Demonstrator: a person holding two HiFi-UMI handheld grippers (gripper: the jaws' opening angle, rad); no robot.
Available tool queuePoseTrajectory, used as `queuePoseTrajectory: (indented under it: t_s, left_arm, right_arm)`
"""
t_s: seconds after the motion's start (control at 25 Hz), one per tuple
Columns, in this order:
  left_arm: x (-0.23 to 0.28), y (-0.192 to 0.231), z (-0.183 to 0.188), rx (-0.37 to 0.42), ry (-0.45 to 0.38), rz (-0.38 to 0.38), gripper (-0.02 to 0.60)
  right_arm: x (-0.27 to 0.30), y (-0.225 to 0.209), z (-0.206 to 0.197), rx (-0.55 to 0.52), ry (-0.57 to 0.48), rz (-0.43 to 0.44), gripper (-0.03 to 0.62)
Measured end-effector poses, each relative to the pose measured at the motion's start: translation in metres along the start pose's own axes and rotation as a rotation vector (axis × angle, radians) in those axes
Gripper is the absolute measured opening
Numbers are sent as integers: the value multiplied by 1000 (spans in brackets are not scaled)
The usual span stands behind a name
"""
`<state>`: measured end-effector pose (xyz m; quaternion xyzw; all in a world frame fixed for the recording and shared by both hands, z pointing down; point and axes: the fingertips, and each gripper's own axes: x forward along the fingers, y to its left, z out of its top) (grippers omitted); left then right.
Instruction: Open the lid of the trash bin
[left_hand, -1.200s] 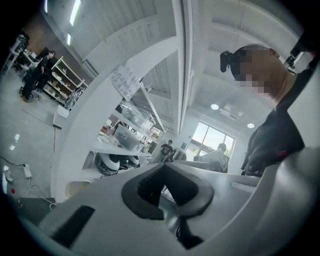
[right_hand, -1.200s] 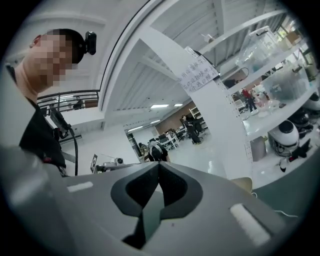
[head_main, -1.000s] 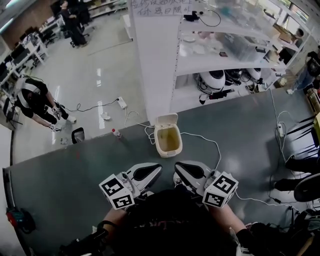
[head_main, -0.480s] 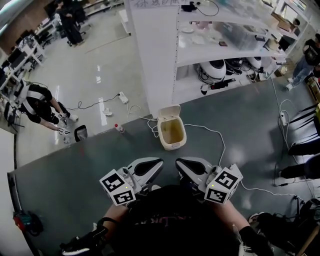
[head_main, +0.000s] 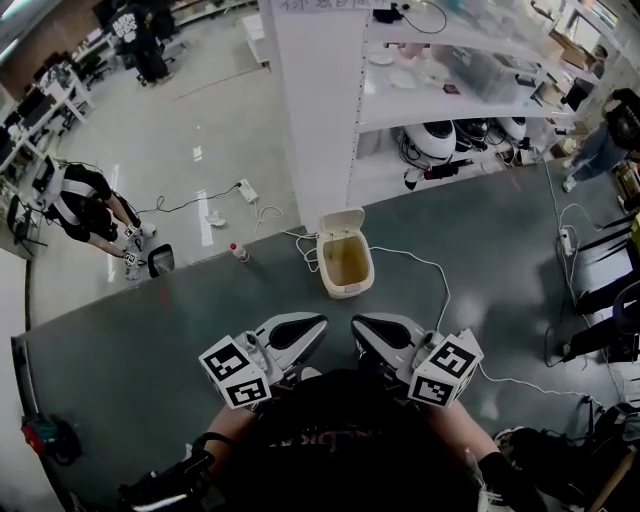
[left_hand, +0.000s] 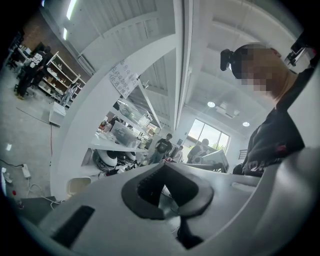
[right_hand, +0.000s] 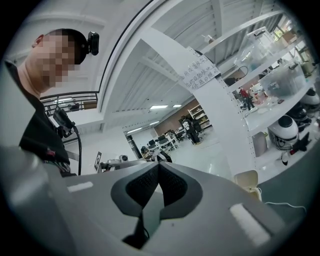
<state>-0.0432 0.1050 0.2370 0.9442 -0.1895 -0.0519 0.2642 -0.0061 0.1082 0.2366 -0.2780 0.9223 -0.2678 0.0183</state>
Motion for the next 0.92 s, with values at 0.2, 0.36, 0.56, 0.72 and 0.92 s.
queuePoseTrajectory:
  t_s: [0.2,0.36,0.56,0.72,0.92]
  left_arm:
    - [-1,0,-2,0,3,8,3]
    - [0,2,-3,-3,8,7,2]
    - [2,2,-4,-6,12,4,3]
    - [2,1,-4,-7,13,3,3]
    - [3,2,-5,-6,15,3,3]
  right_arm:
    - [1,-2,-2,12,5,4,6]
    - [3,-2,-3,13,10,4,6]
    - [3,-4,-3,19,11,-2,6]
    - [2,-4,-3,16,12,-3,6]
    - [2,-5,-4,18,14,-3,6]
